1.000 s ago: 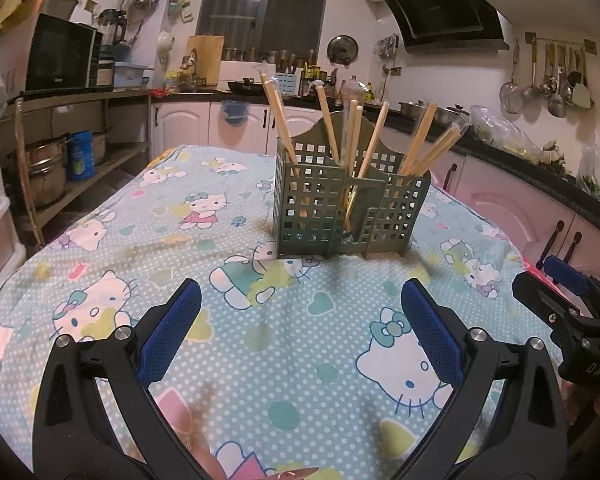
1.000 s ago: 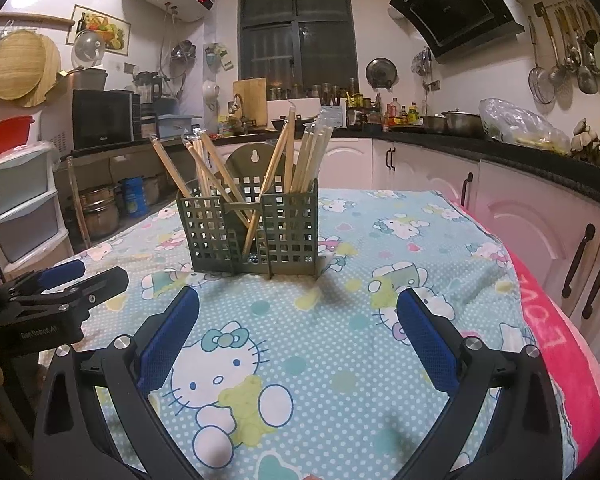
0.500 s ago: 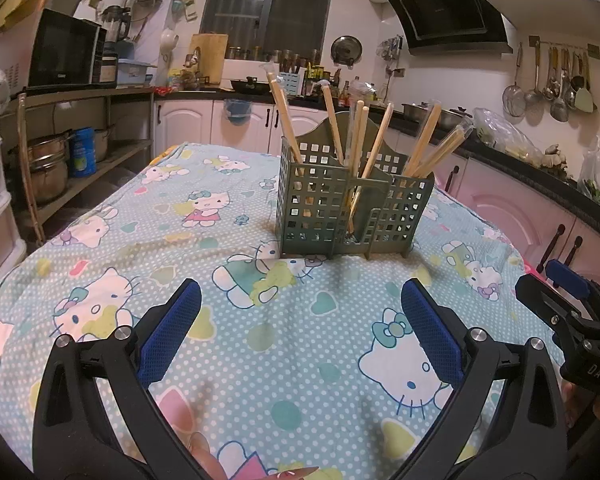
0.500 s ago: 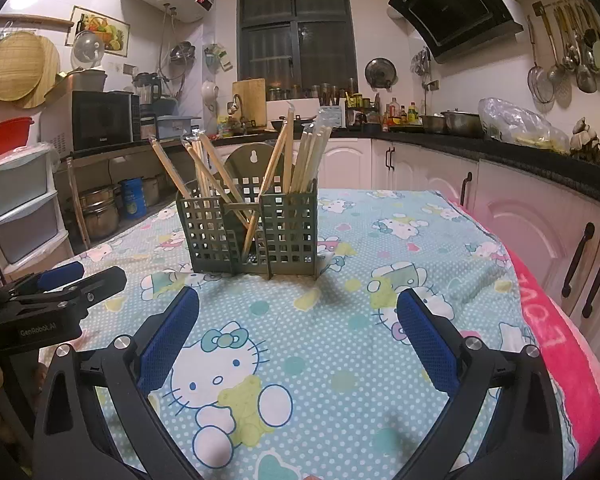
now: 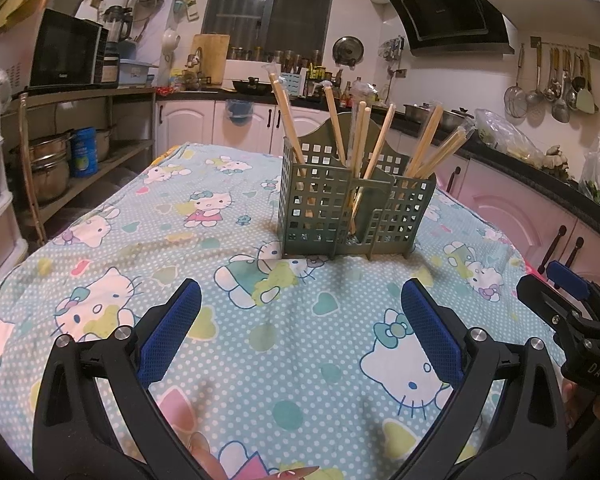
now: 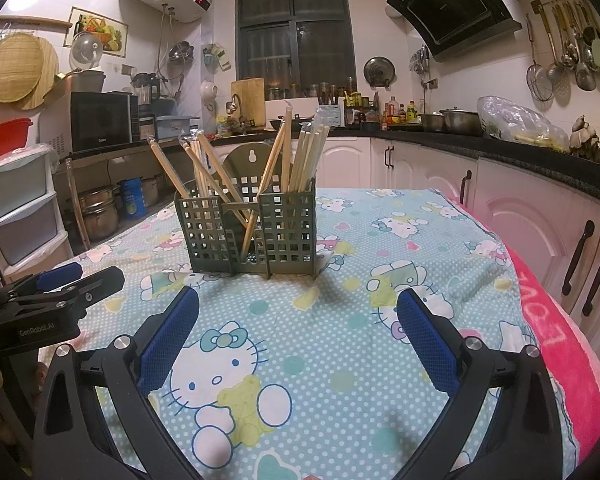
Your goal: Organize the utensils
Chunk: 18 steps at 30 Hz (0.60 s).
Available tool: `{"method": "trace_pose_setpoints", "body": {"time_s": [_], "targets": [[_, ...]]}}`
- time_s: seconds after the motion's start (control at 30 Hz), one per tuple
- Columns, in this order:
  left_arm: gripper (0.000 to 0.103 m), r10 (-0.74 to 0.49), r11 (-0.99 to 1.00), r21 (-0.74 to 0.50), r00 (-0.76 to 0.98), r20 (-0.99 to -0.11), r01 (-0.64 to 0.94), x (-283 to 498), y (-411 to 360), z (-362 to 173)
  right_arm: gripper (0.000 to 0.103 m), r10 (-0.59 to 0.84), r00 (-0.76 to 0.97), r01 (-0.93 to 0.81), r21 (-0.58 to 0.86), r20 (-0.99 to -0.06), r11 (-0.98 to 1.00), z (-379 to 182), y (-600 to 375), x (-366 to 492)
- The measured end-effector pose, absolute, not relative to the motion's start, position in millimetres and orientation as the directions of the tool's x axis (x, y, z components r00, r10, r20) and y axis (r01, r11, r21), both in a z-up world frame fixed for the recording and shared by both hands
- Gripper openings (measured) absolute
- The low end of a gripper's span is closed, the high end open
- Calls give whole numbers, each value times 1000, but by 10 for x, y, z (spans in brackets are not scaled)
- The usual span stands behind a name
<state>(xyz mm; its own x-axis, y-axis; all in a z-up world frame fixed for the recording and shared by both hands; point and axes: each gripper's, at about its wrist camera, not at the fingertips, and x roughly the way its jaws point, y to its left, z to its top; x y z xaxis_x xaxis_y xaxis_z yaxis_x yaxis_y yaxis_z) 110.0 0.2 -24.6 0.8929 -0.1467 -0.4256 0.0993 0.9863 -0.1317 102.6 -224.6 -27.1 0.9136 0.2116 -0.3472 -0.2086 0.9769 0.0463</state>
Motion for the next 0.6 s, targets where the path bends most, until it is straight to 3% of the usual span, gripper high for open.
{"method": "trace_pose_setpoints", "body": {"time_s": [0.6], "targets": [[92, -133, 987, -139, 895, -426, 81, 1084, 9, -249, 97, 212, 913, -209, 47, -349, 977, -271, -2245, 1029]]}}
